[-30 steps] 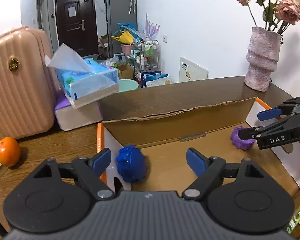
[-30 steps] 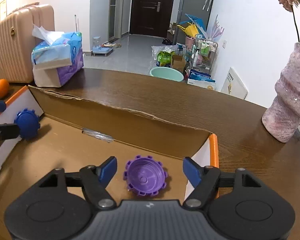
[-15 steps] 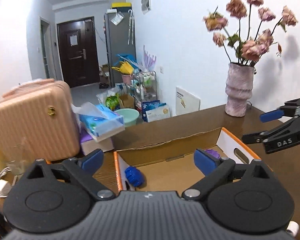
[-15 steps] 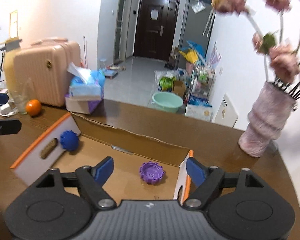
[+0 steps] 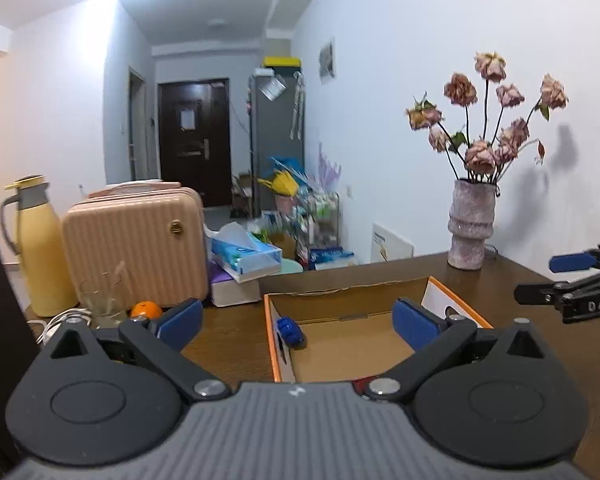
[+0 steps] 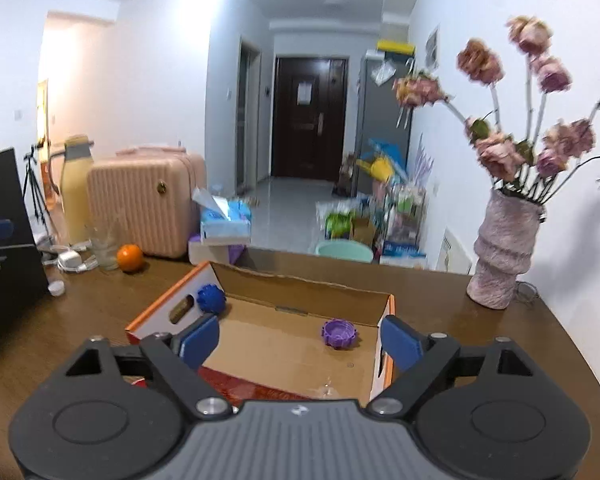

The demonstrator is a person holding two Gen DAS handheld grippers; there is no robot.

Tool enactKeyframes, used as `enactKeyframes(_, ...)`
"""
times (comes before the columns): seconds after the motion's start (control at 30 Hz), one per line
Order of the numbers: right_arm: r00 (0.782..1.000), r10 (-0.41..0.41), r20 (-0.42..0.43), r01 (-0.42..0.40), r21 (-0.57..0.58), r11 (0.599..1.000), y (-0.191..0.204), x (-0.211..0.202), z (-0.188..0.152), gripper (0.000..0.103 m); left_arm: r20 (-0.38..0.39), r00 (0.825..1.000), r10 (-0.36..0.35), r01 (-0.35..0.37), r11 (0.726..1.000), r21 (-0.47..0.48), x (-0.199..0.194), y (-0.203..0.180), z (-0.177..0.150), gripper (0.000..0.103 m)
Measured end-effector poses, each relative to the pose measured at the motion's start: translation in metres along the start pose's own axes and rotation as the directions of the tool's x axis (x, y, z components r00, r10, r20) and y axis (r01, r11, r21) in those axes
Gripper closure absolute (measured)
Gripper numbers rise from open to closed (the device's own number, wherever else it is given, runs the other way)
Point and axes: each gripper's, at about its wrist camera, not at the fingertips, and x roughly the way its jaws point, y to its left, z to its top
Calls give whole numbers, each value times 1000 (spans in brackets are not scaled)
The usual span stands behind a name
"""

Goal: Organize rigid objects
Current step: 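Withdraw both tools from the box back toward the table objects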

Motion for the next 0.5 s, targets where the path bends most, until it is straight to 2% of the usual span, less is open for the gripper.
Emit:
enactKeyframes(0.23, 994, -29, 108, 29, -1, 1000, 32, -62, -49, 12, 80, 996, 43, -39, 998, -53, -64, 0, -48, 0)
enactKeyframes(0.4, 972, -93, 217, 100, -18, 995, 62, -116, -99, 2, 124, 992, 36, -29, 998, -61, -115, -8, -93, 0)
enactKeyframes(0.5, 963, -96, 252, 102, -9, 995, 78, -143, -135, 0, 148, 988, 47, -41, 998, -45, -140, -15, -121, 0)
